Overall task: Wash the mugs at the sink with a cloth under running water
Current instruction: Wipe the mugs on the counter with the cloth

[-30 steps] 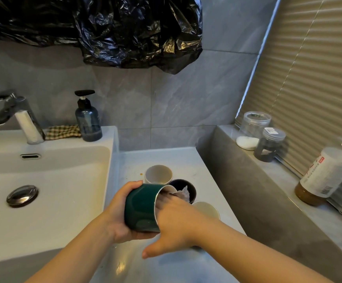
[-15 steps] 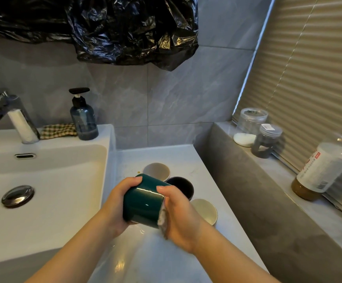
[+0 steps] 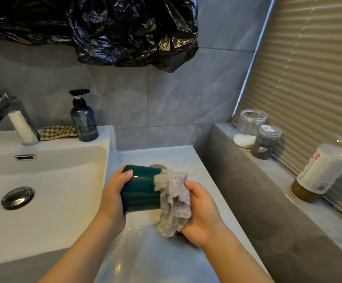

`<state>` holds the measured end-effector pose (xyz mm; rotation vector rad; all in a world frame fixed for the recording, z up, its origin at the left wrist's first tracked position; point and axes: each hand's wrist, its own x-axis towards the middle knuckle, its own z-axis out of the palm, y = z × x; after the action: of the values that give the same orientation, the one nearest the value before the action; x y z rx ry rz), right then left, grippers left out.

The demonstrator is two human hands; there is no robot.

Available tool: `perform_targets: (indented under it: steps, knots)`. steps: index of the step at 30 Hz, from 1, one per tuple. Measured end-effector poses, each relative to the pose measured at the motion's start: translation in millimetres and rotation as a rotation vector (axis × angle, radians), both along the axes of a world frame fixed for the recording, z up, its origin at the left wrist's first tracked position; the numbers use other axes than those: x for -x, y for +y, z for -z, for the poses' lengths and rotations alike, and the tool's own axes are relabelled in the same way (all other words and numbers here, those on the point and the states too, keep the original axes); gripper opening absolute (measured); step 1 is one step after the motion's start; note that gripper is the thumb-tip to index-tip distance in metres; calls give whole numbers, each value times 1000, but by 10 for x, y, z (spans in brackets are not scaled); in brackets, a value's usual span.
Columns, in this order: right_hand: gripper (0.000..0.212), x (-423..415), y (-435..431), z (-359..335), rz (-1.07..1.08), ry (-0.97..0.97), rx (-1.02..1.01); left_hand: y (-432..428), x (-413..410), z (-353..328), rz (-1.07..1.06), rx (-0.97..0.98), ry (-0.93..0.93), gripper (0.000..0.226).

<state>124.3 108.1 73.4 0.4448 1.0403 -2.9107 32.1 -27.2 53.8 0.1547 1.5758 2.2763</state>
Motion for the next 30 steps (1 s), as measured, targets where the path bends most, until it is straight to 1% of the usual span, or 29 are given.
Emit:
perform_targets:
  steps: [1,2,3,5,6,7,8,9,10,12,13,14,15,16,18,19,20,21,22,23,24,25,26,27,28,29,30]
  knots:
    - [38,-9,-22,-23,-21,22,-29,5,-3,8,-7,-5,-14,17]
    - [34,-14,-59,-63,-35,34,-100,14,-2,21,-10,-5,-27,19]
    - [26,0,-105,-74,-10,25,-249,25,-2,36,-13,1,-33,21]
    - [12,50,-221,-56,105,-1,-644,54,-29,59,-18,22,-4,27]
    - [8,77,-280,-64,177,-26,-791,76,-55,73,-14,32,31,29]
    - [12,112,-324,-71,267,-75,-873,104,-90,91,-9,33,67,31]
    - [20,152,-332,-79,337,-125,-879,121,-122,112,-5,32,105,34]
    - [23,222,-299,-63,381,-176,-832,127,-153,122,-2,38,159,38]
    - [22,288,-257,-60,403,-226,-766,114,-171,133,-1,68,244,42]
    - [19,396,-174,-89,384,-308,-648,86,-182,122,13,180,460,52]
    - [21,424,-159,-89,377,-323,-676,85,-181,108,14,229,534,56]
    - [21,428,-159,-74,389,-304,-750,92,-173,87,0,245,559,57]
    - [20,396,-193,-46,421,-232,-856,111,-163,55,-24,216,520,54]
    - [21,336,-269,-23,457,-120,-966,140,-144,14,-44,141,418,48]
    - [22,195,-451,35,479,103,-1209,187,-124,-77,-30,-80,118,34]
    - [24,153,-505,108,491,180,-1339,199,-129,-110,0,-161,-30,28]
    - [28,122,-532,190,505,222,-1441,201,-139,-132,26,-207,-142,28]
    - [31,106,-534,244,520,242,-1488,195,-149,-139,43,-211,-203,29]
    - [33,104,-526,255,532,252,-1451,190,-170,-138,51,-194,-213,29]
    - [30,106,-520,224,554,239,-1354,197,-188,-109,47,-157,-166,26]
    - [25,121,-501,185,569,190,-1226,208,-200,-76,26,-120,-80,23]
    - [22,147,-468,133,579,115,-1106,219,-203,-40,-4,-85,37,23]
    - [19,203,-421,72,571,14,-1012,214,-201,-16,-31,-37,167,29]
    - [16,276,-340,32,532,-93,-916,186,-188,15,-54,38,332,38]
    - [15,346,-247,-5,453,-195,-831,152,-168,30,-67,147,540,46]
    - [16,396,-164,-67,358,-286,-770,116,-136,45,-70,274,792,52]
    - [18,413,-97,-125,272,-335,-735,81,-109,66,-54,375,1027,56]
